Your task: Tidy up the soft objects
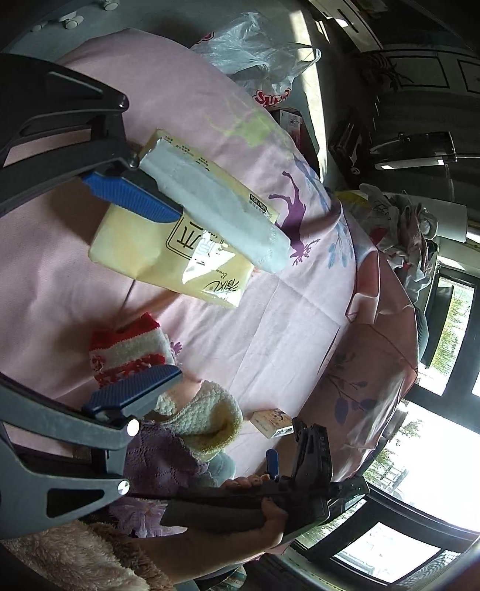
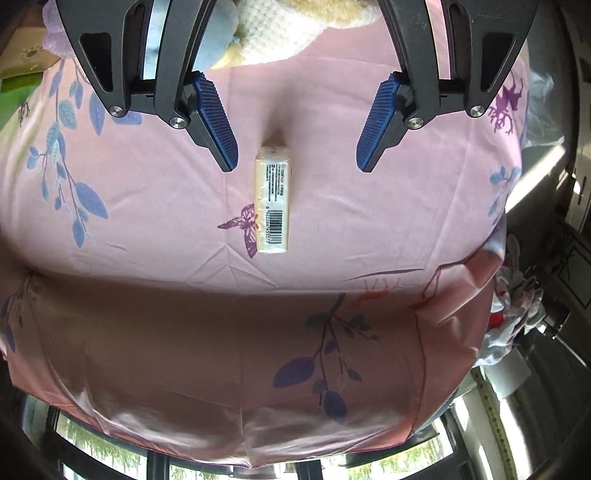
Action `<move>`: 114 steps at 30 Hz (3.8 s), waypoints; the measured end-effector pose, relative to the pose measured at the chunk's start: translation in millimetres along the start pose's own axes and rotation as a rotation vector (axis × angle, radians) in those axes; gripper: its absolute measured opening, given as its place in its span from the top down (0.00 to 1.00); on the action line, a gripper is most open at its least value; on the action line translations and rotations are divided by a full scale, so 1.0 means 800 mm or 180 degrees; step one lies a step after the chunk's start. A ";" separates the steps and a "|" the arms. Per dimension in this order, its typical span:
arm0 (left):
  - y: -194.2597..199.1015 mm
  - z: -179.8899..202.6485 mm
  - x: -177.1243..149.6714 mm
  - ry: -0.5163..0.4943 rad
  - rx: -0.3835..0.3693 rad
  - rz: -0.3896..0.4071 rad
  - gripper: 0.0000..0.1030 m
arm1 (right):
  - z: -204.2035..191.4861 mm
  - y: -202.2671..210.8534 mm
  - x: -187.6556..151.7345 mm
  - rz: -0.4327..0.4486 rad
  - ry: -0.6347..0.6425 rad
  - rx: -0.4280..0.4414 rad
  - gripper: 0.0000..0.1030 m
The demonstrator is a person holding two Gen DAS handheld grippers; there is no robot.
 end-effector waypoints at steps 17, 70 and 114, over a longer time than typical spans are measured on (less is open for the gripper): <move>0.013 0.005 -0.004 0.0058 -0.0159 -0.0005 0.23 | -0.009 0.202 -0.053 0.0591 -0.0051 0.0970 0.77; 0.040 0.172 -0.190 -0.0897 -0.1273 -0.0619 0.52 | 0.093 0.231 -0.304 -0.0186 -0.0805 0.1331 0.47; 0.165 0.348 -0.128 -0.1485 -0.2117 0.0577 0.55 | 0.199 0.370 -0.226 0.1108 -0.1036 0.1317 0.53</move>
Point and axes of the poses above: each gripper's, at about its wrist camera, not at the fingertips, and y roughly against the way its jaws point, z to its right, x to its top, the point moved 8 cm from there along -y, roughly the way its jaws point, and after that the axes turned 11 degrees about z, right-handed, at the moved point
